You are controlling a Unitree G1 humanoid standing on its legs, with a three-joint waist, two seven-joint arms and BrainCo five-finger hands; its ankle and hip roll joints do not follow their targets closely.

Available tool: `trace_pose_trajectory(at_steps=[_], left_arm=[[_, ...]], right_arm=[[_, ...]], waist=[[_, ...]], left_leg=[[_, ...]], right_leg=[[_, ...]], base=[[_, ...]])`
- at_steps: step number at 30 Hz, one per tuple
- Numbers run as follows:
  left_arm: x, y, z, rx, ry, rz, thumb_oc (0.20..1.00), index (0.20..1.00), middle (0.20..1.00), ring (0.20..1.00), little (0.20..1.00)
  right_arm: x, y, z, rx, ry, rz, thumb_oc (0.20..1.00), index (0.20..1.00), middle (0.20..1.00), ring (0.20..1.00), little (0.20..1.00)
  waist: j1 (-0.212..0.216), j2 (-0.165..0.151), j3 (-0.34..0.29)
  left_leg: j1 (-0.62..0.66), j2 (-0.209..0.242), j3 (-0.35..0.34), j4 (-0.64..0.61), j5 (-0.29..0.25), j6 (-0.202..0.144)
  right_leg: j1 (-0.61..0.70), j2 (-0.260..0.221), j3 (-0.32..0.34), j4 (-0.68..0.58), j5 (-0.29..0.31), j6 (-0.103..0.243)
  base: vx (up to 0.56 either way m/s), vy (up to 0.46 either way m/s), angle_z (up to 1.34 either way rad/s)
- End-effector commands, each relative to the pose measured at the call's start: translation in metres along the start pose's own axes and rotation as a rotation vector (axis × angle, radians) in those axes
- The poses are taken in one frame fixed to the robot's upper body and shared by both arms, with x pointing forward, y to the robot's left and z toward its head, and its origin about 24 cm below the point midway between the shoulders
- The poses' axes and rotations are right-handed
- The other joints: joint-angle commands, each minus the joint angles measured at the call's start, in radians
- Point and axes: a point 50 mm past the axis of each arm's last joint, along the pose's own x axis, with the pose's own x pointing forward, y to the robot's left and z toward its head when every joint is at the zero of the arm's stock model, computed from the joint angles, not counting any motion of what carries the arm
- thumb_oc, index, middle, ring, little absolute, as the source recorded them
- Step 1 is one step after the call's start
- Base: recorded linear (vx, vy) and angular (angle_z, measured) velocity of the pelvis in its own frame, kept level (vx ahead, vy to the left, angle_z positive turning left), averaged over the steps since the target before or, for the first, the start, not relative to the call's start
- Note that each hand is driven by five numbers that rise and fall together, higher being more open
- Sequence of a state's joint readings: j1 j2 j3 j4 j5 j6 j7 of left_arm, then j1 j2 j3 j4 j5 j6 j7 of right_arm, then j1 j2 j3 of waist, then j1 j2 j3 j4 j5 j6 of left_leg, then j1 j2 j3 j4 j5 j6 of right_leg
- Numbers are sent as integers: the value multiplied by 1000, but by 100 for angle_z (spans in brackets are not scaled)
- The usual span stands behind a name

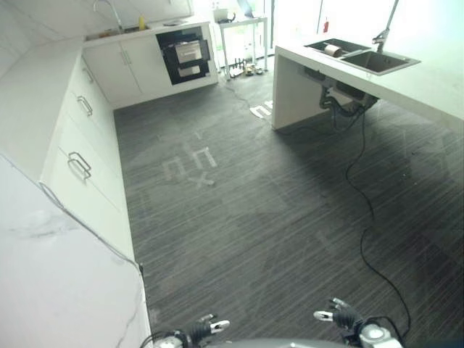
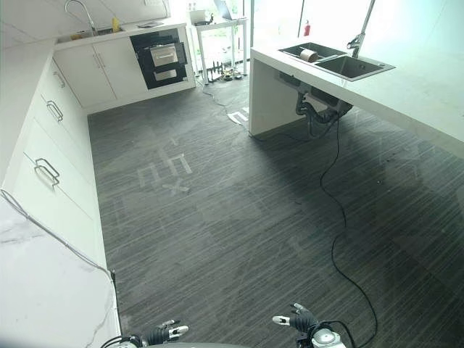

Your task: Place the dishes in the dishwasher.

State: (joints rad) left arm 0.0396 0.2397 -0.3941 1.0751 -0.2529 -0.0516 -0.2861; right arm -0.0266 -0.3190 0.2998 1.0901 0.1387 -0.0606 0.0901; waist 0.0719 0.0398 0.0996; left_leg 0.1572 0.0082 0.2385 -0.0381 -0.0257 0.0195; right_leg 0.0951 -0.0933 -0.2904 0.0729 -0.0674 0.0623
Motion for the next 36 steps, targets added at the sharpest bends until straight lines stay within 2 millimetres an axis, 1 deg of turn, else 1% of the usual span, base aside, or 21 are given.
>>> trace_pose_trajectory(at_steps=[1,7,8,11,13,16,21,22,24,25,26,27,28,29,30,31,32,33,34,35,36], left_arm=[[3,14,36,102,-92,57,1000,1000,1000,1000,1000],[1,17,44,133,-157,86,1000,1000,1000,1000,1000],[-2,23,47,287,-179,209,1000,1000,1000,1000,1000],[-4,28,51,454,-184,284,1000,1000,1000,1000,1000],[-6,31,50,500,-182,314,1000,1000,1000,1000,1000],[-9,34,48,495,-195,385,1000,1000,1000,1000,1000],[-11,33,46,399,-220,398,1000,1000,1000,1000,1000],[-11,32,45,362,-216,383,1000,1000,1000,1000,1000],[-9,31,42,220,-205,347,1000,1000,1000,1000,1000],[-9,30,41,195,-203,336,1000,1000,1000,1000,1000],[-7,27,37,72,-187,314,1000,1000,1000,1000,1000],[-5,26,36,11,-177,302,1000,1000,1000,1000,1000],[-3,23,34,-87,-175,280,1000,1000,1000,1000,1000],[-3,22,34,-114,-181,275,1000,1000,1000,1000,1000],[-2,21,36,-179,-208,260,1000,1000,1000,1000,1000],[-2,21,39,-201,-221,246,1000,1000,1000,1000,1000],[-2,21,44,-221,-240,227,1000,1000,1000,1000,1000],[-3,21,52,-219,-281,205,1000,1000,1000,1000,1000],[-3,21,53,-216,-288,202,1000,1000,1000,1000,1000],[-5,22,58,-220,-320,185,1000,1000,1000,1000,1000],[-6,21,59,-230,-333,174,1000,1000,1000,1000,1000]], right_arm=[[6,-10,37,17,-132,-25,1000,1000,1000,1000,1000],[4,-12,42,55,-191,-24,1000,1000,1000,1000,1000],[3,-10,41,98,-209,-16,1000,1000,1000,1000,1000],[3,-9,39,156,-209,4,1000,1000,1000,1000,1000],[2,-9,39,181,-213,16,1000,1000,1000,1000,1000],[-1,-11,36,231,-245,23,1000,1000,1000,1000,1000],[-4,-9,39,261,-306,65,1000,1000,1000,1000,1000],[-5,-8,43,257,-328,89,1000,1000,1000,1000,1000],[-5,-3,50,258,-348,113,1000,1000,1000,1000,1000],[-5,-3,52,260,-350,117,1000,1000,1000,1000,1000],[-5,-2,54,277,-345,135,1000,1000,1000,1000,1000],[-4,-2,55,297,-333,143,1000,1000,1000,1000,1000],[-2,-1,56,336,-303,163,1000,1000,1000,1000,1000],[-1,-2,56,342,-297,165,1000,1000,1000,1000,1000],[0,-5,58,338,-287,155,1000,1000,1000,1000,1000],[0,-8,59,334,-287,148,1000,1000,1000,1000,1000],[0,-13,60,335,-291,140,1000,1000,1000,1000,1000],[-1,-19,61,347,-308,129,1000,1000,1000,1000,1000],[-1,-20,61,349,-312,128,1000,1000,1000,1000,1000],[-2,-22,61,358,-329,129,1000,1000,1000,1000,1000],[-3,-22,62,359,-336,129,1000,1000,1000,1000,1000]], waist=[[20,-48,32],[16,-42,29],[11,-43,27],[7,-42,24],[5,-39,24],[0,-32,24],[-3,-34,30],[-4,-35,32],[-5,-37,38],[-5,-39,40],[-5,-45,45],[-3,-51,48],[0,-61,53],[1,-66,54],[10,-75,66],[14,-79,71],[20,-73,85],[23,-60,96],[23,-57,99],[23,-38,103],[24,-30,106]], left_leg=[[22,77,14,-28,-39,-81],[23,79,14,-35,-39,-82],[22,80,13,-35,-39,-86],[22,83,14,-36,-38,-90],[21,86,14,-36,-35,-94],[21,93,17,-35,-35,-100],[14,109,26,-16,-33,-112],[10,114,24,-4,-34,-117],[-2,121,17,23,-35,-125],[-7,122,13,40,-39,-127],[-29,126,6,97,-51,-133],[-42,123,1,142,-65,-132],[-67,116,0,221,-97,-123],[-83,114,0,258,-111,-118],[-138,124,-3,380,-120,-116],[-192,135,-12,454,-96,-118],[-253,153,-28,530,-65,-121],[-307,163,-25,527,-9,-123],[-311,165,-23,521,-4,-123],[-319,169,-1,437,35,-128],[-314,166,10,382,52,-130]], right_leg=[[78,-106,-15,-109,44,125],[79,-103,-11,-121,46,126],[80,-99,-5,-126,46,127],[79,-96,-4,-128,45,126],[77,-94,-2,-129,44,126],[77,-91,-7,-129,42,123],[72,-83,-18,-117,35,113],[70,-78,-19,-113,32,108],[64,-69,-20,-104,26,98],[62,-67,-19,-100,24,95],[54,-65,-17,-89,20,87],[46,-69,-16,-80,18,82],[32,-75,-18,-60,12,70],[26,-79,-20,-51,9,65],[27,-87,-23,-39,7,50],[22,-91,-25,-33,8,40],[24,-83,-22,-25,4,29],[26,-68,-13,-21,-6,23],[29,-65,-12,-21,-9,23],[43,-49,-11,-24,-20,27],[53,-45,-12,-27,-24,30]], base=[[0,0,0],[7,-8,0],[41,-50,1],[35,-47,2],[17,-49,1],[23,-77,1],[-2,-105,5],[-2,-115,5],[-1,-115,6],[5,-122,3],[1,-110,2],[14,-129,4],[16,-74,6],[39,-95,3],[24,-81,-4],[29,-88,-10],[106,-33,-9],[129,-4,5],[292,118,19],[309,175,12],[485,322,3]])
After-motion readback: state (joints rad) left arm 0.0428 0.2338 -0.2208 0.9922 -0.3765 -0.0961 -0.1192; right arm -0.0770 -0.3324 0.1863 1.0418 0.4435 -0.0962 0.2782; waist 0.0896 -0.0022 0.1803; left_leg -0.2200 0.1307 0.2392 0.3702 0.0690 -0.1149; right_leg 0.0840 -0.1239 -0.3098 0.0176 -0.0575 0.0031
